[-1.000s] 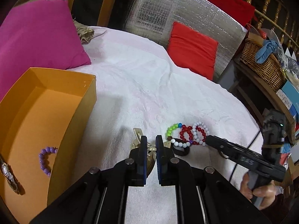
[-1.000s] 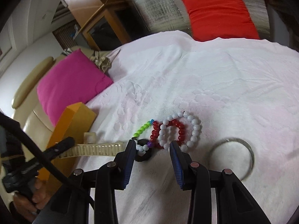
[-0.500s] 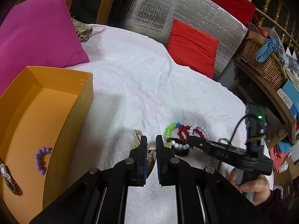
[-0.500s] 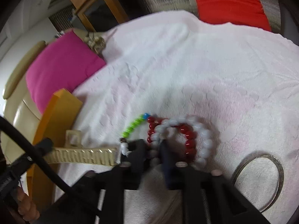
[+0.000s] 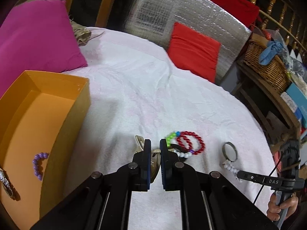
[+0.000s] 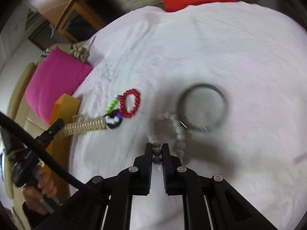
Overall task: Organize jewelry
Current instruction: 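Grasp the white bead bracelet with the right tool and lift it, then carry the white bracelet to the orange box with the right tool while the left holds the trinket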
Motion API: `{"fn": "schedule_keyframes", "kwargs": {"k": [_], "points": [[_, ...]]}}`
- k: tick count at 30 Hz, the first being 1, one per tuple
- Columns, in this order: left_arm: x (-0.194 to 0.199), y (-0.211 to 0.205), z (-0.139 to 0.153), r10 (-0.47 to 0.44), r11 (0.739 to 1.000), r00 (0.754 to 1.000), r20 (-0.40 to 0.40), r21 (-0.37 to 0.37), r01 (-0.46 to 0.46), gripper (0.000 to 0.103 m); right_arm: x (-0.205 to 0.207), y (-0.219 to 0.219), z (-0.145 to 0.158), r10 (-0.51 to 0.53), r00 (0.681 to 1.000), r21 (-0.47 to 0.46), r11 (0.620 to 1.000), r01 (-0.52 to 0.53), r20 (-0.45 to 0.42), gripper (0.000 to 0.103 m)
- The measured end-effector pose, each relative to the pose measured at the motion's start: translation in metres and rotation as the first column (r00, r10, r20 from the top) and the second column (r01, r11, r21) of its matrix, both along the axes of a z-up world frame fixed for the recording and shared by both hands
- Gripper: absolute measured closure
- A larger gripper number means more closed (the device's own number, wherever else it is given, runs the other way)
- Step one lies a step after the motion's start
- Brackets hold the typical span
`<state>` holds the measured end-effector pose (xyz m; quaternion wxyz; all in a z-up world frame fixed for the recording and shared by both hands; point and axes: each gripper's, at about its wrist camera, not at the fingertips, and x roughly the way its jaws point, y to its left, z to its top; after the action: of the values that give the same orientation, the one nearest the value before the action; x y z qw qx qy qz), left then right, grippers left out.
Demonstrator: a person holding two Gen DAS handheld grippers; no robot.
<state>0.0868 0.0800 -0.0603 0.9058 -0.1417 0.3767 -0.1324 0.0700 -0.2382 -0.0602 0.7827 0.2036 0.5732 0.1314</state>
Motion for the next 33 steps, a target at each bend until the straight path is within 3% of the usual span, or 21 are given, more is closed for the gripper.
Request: {"fn": "schedule_keyframes", "kwargs": {"k": [9, 11, 14, 16, 17, 18, 26, 33], "points": [[-0.003, -0.012, -0.006, -0.069, 0.998, 0.997, -0.039, -0.012, 0.068, 0.094, -0.012, -0.004, -0.01, 0.025, 0.999, -0.078, 0.997, -0.028, -0.035, 0.09], [-0.001, -0.012, -0.009, -0.077, 0.997, 0.996, -0.055, -0.013, 0.076, 0.094, -0.009, 0.002, -0.01, 0.045, 0.998, -0.091, 0.995, -0.048, -0.032, 0.079], [0.0, -0.013, -0.013, -0.091, 0.996, 0.994, -0.068, -0.016, 0.09, 0.094, -0.008, 0.014, -0.012, 0.076, 0.997, -0.134, 0.988, -0.076, -0.001, 0.074], [-0.002, -0.014, -0.013, -0.098, 0.995, 0.993, -0.065, -0.009, 0.098, 0.094, -0.008, 0.024, -0.01, 0.104, 0.994, -0.182, 0.978, -0.097, 0.026, 0.077], [-0.002, -0.014, -0.013, -0.099, 0.995, 0.993, -0.061, -0.006, 0.099, 0.094, -0.009, 0.027, -0.009, 0.111, 0.993, -0.212, 0.972, -0.101, 0.037, 0.089], [-0.002, -0.013, -0.012, -0.098, 0.995, 0.993, -0.058, -0.007, 0.098, 0.093, -0.009, 0.029, -0.009, 0.118, 0.992, -0.232, 0.967, -0.104, 0.044, 0.092], [-0.006, -0.005, -0.002, -0.07, 0.997, 0.998, -0.003, -0.016, 0.07, 0.094, -0.005, 0.02, 0.009, 0.047, 0.989, -0.072, 0.997, -0.037, 0.139, 0.093], [-0.009, -0.004, 0.004, -0.074, 0.997, 0.997, 0.028, -0.033, 0.075, 0.094, -0.001, 0.018, 0.025, -0.015, 0.979, 0.077, 0.997, 0.0, 0.204, 0.092]]}}
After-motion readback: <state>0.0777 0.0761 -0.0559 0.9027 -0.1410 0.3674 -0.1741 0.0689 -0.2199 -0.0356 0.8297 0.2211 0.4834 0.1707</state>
